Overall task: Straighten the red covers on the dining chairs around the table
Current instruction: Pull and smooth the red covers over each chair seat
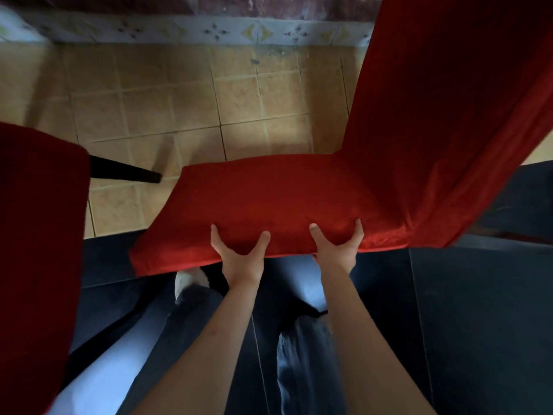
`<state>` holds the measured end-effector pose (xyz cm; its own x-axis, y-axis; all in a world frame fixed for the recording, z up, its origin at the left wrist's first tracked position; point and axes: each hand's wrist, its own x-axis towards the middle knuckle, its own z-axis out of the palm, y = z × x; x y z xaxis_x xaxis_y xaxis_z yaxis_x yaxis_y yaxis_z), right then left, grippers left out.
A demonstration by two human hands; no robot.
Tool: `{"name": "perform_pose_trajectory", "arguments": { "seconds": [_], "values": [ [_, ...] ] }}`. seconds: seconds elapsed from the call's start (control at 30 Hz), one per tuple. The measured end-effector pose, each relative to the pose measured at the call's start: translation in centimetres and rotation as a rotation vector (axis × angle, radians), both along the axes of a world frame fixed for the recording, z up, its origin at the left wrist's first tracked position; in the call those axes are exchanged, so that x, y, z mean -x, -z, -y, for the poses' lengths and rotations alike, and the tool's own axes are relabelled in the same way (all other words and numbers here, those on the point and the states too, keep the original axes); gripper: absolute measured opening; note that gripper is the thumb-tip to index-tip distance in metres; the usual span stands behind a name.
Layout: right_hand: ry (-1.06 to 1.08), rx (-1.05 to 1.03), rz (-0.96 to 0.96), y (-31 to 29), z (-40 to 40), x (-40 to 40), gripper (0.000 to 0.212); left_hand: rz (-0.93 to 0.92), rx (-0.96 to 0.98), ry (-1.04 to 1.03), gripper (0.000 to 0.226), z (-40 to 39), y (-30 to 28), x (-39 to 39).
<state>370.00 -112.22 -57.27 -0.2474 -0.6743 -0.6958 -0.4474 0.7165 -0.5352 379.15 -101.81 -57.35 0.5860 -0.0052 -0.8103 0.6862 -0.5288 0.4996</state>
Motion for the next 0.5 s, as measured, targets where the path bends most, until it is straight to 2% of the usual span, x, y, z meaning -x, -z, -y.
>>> {"name": "perform_pose_trajectory", "arguments": {
  "seconds": [0.17,0.3,0.5],
  "values": [
    [-0.036,0.000,0.003,-0.9,2.2,-2.0,0.100,0.005,0.038,0.063,0.104,1.1,-1.0,-2.6],
    [0.007,-0.005,-0.006,-1.5,3.4,-3.3,0.100,0.009,-0.006,0.047,0.104,2.3,-1.5,-3.6],
    [-0.046,-0.040,-0.005,-1.8,3.4,-2.7,0.101,0.001,-0.032,0.064,0.103,2.2,-1.8,-3.5]
  ]
}}
